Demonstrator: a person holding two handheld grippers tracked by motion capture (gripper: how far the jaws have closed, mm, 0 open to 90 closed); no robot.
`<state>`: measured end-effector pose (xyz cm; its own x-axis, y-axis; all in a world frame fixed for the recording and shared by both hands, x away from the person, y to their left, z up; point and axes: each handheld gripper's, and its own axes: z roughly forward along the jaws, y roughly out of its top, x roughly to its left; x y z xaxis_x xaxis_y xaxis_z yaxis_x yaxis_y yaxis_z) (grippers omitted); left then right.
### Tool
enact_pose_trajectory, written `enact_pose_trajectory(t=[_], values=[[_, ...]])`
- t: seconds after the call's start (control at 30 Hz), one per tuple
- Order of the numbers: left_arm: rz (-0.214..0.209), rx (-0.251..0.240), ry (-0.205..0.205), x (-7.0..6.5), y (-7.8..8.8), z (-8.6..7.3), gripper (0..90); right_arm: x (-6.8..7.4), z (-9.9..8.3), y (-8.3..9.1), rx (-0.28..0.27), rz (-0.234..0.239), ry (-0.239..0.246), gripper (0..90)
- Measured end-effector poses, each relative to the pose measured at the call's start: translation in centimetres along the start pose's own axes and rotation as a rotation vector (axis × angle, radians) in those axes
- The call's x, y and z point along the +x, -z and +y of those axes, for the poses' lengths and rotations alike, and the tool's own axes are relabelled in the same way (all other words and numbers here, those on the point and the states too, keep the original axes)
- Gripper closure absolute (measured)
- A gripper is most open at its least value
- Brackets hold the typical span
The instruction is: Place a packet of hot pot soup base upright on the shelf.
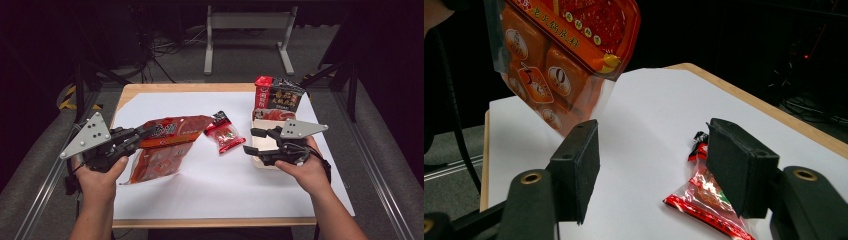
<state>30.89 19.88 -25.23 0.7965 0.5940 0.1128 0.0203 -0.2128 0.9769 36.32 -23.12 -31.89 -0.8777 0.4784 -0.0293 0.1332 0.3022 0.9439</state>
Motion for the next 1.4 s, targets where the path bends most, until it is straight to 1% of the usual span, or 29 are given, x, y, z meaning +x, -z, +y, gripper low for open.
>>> enact_pose_trajectory(t=[0.07, 0.1, 0.17, 0.2, 0.23, 0.27, 0.3, 0.33, 0.4, 0.43, 0.5, 0.53, 0.6, 0.7, 0.83, 0.87, 0.93, 0.97, 1.07, 1.13, 1.17, 1.27, 1.4], values=[[-0.007, -0.010, -0.008, -0.3, -0.2, 0.3, 90.0, 0.2, 0.1, -0.7, -0.002, 0.011, 0.004, 36.8], [-0.007, -0.010, -0.008, -0.3, -0.2, 0.3, 90.0, 0.2, 0.1, -0.7, -0.002, 0.011, 0.004, 36.8], [-0.016, -0.018, -0.014, -0.5, -0.3, 0.5, 90.0, 0.3, 0.2, -1.2, -0.007, 0.019, 0.005, 36.0], [-0.024, -0.020, -0.014, -0.7, -0.5, 0.6, 90.0, 0.4, 0.2, -1.5, -0.008, 0.024, 0.002, 35.9], [-0.034, -0.014, -0.018, -1.0, -0.8, 0.7, 90.0, 0.6, 0.2, -2.0, -0.007, 0.039, 0.000, 35.8], [-0.034, -0.014, -0.018, -1.0, -0.8, 0.7, 90.0, 0.6, 0.2, -2.0, -0.007, 0.039, 0.000, 35.8], [-0.049, -0.011, -0.022, -1.2, -1.1, 0.9, 90.0, 0.9, 0.2, -2.6, 0.001, 0.051, -0.004, 35.0], [-0.049, -0.011, -0.022, -1.2, -1.1, 0.9, 90.0, 0.9, 0.2, -2.6, 0.001, 0.051, -0.004, 35.0], [-0.061, -0.013, -0.025, -1.5, -1.5, 1.1, 90.0, 1.1, 0.2, -3.0, 0.011, 0.065, -0.020, 34.1], [-0.067, -0.015, -0.027, -1.6, -1.6, 1.2, 90.0, 1.2, 0.2, -3.2, 0.014, 0.066, -0.016, 34.2], [-0.079, -0.018, -0.036, -1.9, -1.9, 1.3, 90.0, 1.5, 0.1, -3.5, 0.016, 0.084, -0.026, 33.7], [-0.086, -0.020, -0.031, -2.0, -2.1, 1.4, 90.0, 1.6, 0.1, -3.8, 0.022, 0.091, -0.032, 33.2], [-0.092, -0.024, -0.035, -2.3, -2.3, 1.5, 90.0, 1.7, 0.0, -4.1, 0.032, 0.084, -0.021, 32.3], [-0.103, -0.030, -0.044, -2.4, -2.6, 1.7, 90.0, 1.6, -0.2, -4.7, 0.038, 0.090, -0.021, 30.5], [-0.112, -0.040, -0.040, -2.5, -3.0, 1.8, 90.0, 1.6, -0.4, -5.2, 0.043, 0.091, -0.021, 29.4], [-0.118, -0.044, -0.040, -2.6, -3.1, 1.8, 90.0, 1.6, -0.5, -5.4, 0.040, 0.097, -0.020, 28.7], [-0.132, -0.053, -0.041, -2.7, -3.5, 1.9, 90.0, 1.8, -0.5, -5.7, 0.021, 0.126, -0.015, 28.4], [-0.132, -0.053, -0.041, -2.7, -3.5, 1.9, 90.0, 1.8, -0.5, -5.7, 0.021, 0.126, -0.015, 28.4], [-0.150, -0.064, -0.041, -2.9, -3.8, 1.9, 90.0, 2.1, -0.5, -6.0, 0.011, 0.147, -0.010, 27.3], [-0.168, -0.077, -0.058, -3.1, -4.0, 2.0, 90.0, 2.2, -0.6, -6.2, 0.006, 0.157, 0.001, 26.4], [-0.173, -0.079, -0.068, -3.3, -4.0, 2.1, 90.0, 2.3, -0.6, -6.4, 0.001, 0.165, 0.005, 25.8], [-0.180, -0.080, -0.076, -3.6, -4.1, 2.1, 90.0, 2.4, -0.7, -6.6, -0.002, 0.181, 0.026, 24.6], [-0.197, -0.074, -0.072, -3.7, -4.5, 2.0, 90.0, 2.8, -0.7, -6.7, -0.014, 0.210, 0.043, 24.6]])
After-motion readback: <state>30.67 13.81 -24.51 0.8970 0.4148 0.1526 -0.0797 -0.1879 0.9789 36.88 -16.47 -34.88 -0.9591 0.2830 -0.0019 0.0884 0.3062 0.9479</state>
